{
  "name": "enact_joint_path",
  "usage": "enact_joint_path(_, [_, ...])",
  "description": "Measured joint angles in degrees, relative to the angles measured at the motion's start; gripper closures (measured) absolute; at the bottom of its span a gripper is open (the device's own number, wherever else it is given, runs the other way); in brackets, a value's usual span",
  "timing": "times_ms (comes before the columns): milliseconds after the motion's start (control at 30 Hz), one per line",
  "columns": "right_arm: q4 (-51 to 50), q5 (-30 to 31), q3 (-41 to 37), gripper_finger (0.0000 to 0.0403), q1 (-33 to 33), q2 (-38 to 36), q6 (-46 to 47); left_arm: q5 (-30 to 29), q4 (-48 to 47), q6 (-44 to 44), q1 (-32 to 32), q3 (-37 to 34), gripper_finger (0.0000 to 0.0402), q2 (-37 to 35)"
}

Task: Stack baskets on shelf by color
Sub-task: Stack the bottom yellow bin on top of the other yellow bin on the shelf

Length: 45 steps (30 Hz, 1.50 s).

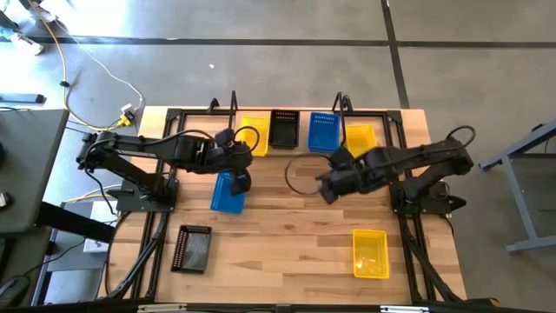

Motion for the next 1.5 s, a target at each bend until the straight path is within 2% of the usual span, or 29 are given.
enact_joint_path(200, [1.28,-4.47,-9.12,0.0280,6.57,-3.69,15.01,0.04,0.19,0.00,-1.91,0.00,0.0339,-1.28])
enact_joint_path(433, [2.84,-10.29,-16.17,0.0280,14.23,-5.35,30.72,1.54,0.17,0.15,-1.94,0.00,0.0339,-1.22])
enact_joint_path(833, [5.42,-17.34,-25.40,0.0280,26.81,-5.31,49.84,2.15,0.15,0.05,-1.96,0.00,0.0339,-1.22])
enact_joint_path(1033, [8.54,-18.84,-30.74,0.0280,32.85,-5.31,59.42,5.29,0.14,-0.41,-1.74,0.00,0.0338,-1.21])
enact_joint_path(1267, [14.33,-22.14,-36.54,0.0280,36.70,-5.31,61.93,7.61,0.12,-0.41,-1.76,0.00,0.0304,-1.19])
enact_joint_path(1500, [20.48,-25.82,-42.18,0.0280,37.12,-5.29,62.05,7.53,0.12,-1.38,-1.75,0.00,0.0260,-1.19])
